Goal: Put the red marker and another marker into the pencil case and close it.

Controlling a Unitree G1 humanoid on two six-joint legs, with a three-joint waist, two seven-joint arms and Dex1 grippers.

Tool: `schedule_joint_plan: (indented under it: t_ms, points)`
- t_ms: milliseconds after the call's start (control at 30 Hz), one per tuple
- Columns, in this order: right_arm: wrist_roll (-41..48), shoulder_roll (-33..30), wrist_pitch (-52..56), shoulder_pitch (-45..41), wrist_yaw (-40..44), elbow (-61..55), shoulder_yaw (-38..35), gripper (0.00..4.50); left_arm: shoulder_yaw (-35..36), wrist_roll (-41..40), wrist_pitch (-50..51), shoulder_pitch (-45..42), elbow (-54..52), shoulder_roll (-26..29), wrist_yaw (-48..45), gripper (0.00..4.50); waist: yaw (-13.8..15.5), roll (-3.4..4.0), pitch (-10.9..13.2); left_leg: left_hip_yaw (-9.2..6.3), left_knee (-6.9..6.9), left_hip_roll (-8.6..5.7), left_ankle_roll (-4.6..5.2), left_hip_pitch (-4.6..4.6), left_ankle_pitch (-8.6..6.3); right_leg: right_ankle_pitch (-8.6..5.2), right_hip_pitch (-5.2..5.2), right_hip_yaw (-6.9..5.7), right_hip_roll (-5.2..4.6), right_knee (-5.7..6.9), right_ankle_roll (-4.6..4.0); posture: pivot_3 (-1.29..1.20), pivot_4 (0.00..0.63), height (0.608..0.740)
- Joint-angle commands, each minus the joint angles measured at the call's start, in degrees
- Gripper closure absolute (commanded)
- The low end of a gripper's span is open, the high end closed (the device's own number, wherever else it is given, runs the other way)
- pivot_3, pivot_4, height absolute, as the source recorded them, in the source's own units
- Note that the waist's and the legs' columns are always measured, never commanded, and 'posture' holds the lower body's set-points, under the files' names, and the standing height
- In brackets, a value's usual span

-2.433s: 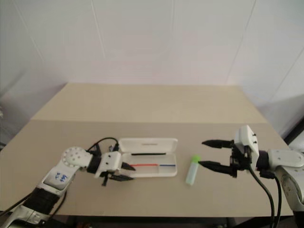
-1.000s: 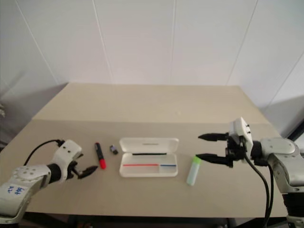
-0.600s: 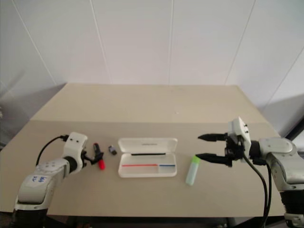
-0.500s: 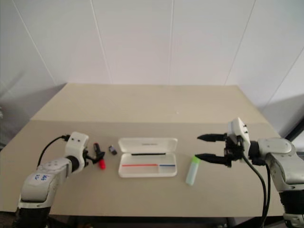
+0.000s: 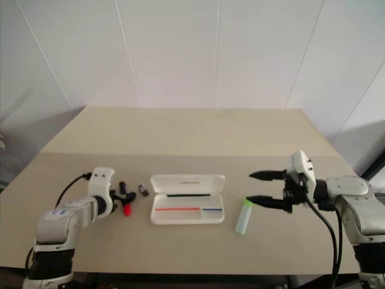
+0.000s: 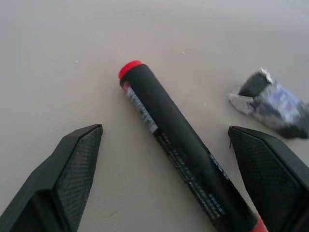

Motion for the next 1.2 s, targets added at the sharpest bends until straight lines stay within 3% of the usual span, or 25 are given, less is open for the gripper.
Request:
schedule_joint_plan:
  t_ms: [33,367,600,667,733,867,1000,1200]
  points:
    - [0.24,0.1,-0.75,0.04,-0.55,-1.66,-1.12,0.0,2.26,0.67,3.28,-0.5,2.98,-1.45,2.69,0.68,-0.01,0.03,-0.02,0.0,0.0,0.0,0.0,0.05,0.01,0.0,0.06,0.0,0.0,0.0,0.0,0.0,0.15,0.74]
    - [0.61,-0.04,-0.63,1.23,-0.98,-2.88,-1.72,0.0,1.77,1.45,3.22,-1.22,2.99,-0.62,3.91,3.85,0.02,0.03,-0.02,0.0,-0.06,0.0,-0.04,0.15,0.0,-0.01,0.22,0.0,0.0,-0.14,0.01,0.0,0.15,0.74]
    - [1.04,-0.41,-0.55,1.42,-0.78,-3.07,-2.38,0.0,1.0,2.15,0.23,-3.09,5.59,2.0,3.63,3.91,-0.08,0.02,-0.01,0.0,-0.05,0.0,-0.05,0.3,-0.01,-0.01,0.38,0.0,0.01,-0.16,0.0,0.0,0.15,0.74]
    - [1.37,-0.81,-0.59,1.79,-0.19,-2.95,-2.94,0.0,-0.28,2.16,-2.0,-3.81,6.35,4.17,1.98,3.91,-0.17,0.01,0.0,0.01,-0.06,0.01,-0.04,0.53,0.0,-0.07,0.64,0.0,0.03,-0.28,-0.11,0.0,0.15,0.74]
    - [1.79,-0.89,-0.66,2.13,0.18,-2.9,-3.55,0.0,-1.36,1.99,-4.26,-5.16,7.88,6.59,0.1,3.91,-0.48,-0.05,0.03,0.01,-0.06,0.05,-0.03,0.61,0.01,-0.31,0.78,0.01,0.06,-0.52,-0.73,0.0,0.15,0.74]
    - [3.07,-0.49,-0.66,2.51,0.5,-3.17,-4.69,0.0,-3.14,1.85,-11.53,-8.73,12.2,10.52,-3.77,3.91,-0.6,-0.11,0.06,0.03,-0.09,0.04,0.0,0.5,0.03,-0.23,0.79,0.03,0.04,-0.71,-0.69,0.0,0.15,0.74]
    - [2.98,-0.47,-0.59,3.42,-0.26,-3.16,-5.28,0.0,-6.67,1.01,-24.99,-14.65,16.97,14.62,-14.07,3.91,-0.07,-0.11,0.07,0.02,-0.32,0.06,-0.03,0.49,-0.03,0.06,0.7,-0.02,0.03,-0.75,0.0,0.0,0.15,0.74]
    - [2.04,0.29,-2.29,2.79,-1.4,-2.9,-4.87,0.0,-13.29,-0.89,-39.56,-22.16,20.35,17.65,-32.72,3.91,0.15,-0.1,0.07,0.02,-0.81,0.06,-0.03,0.4,-0.15,-0.04,0.51,-0.06,-0.03,-0.92,0.04,0.0,0.15,0.74]
